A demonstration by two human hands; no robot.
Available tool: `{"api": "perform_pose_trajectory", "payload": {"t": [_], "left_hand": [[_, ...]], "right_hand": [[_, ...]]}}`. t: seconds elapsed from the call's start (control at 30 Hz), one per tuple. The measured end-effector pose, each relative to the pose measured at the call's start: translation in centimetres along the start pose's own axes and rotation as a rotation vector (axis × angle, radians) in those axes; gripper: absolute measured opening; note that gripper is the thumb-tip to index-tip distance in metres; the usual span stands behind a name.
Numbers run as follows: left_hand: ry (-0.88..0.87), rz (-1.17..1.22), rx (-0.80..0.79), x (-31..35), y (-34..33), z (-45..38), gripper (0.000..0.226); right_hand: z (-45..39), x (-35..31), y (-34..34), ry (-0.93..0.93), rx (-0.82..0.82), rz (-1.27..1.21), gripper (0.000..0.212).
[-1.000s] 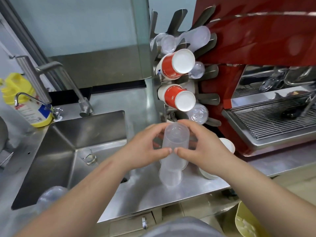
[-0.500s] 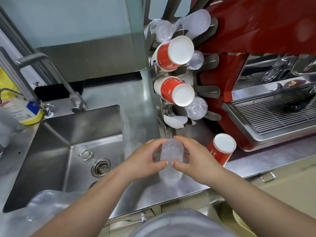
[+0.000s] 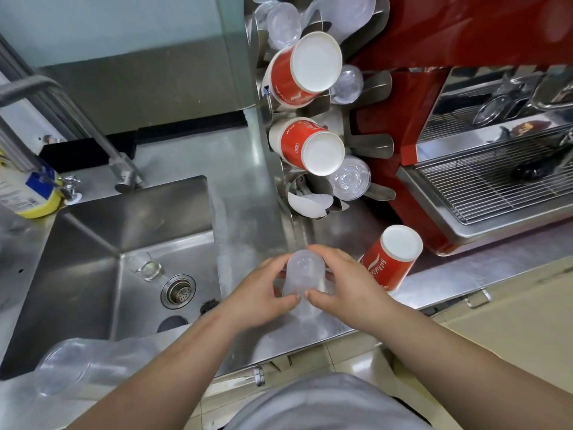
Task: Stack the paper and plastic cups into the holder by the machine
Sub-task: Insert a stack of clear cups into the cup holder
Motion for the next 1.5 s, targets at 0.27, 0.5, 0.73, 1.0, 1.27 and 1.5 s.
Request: {"api": "perform_pose_trajectory", "payload": {"t": [0.27,0.5,0.73,1.0,1.27,1.5], "left_hand": [[0.017,-0.034,-0.067,-1.1,-1.2,0.1,0.079],[0.076,-0.077,-0.076,-1.7,-2.5,0.0,0.077],[0.107,-0.082,-0.076,-2.2,-3.4,0.8,0.090],[0.012,-0.067,0.015,0.3,-3.2,2.1,0.089],[-0.194,-0.073,0.287,8.8,3.3,2.8,0.082],[-0.334,-0.230,0.398,18.1,8.2,2.6,0.086]], "right_hand": [[0.2,0.2,-0.1,-0.035,-0.038,0.029,0.094],[-0.6,-0.4,-0.3,-0.017,-0.055,0.116,0.086],[2.1,0.4,-0.3,-0.021,0.045,0.073,0.069],[5.4,-1.4,2.1,0.098,0.172,0.009,0.067],[4.6,-8.4,9.9,0.283,0.324,-0.016,0.080],[4.5,-13.9,17.8,0.537,0.437,-0.109,0.074]]}}
Point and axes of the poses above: each hand's wrist, its own z-axis away from the middle knuckle, its own y-axis out of the back of the hand, x = y × z, the point moved 3 cm from there along -z, towards the middle knuckle, and after that the axes turned 2 degrees about -y, right-handed, at the moved point
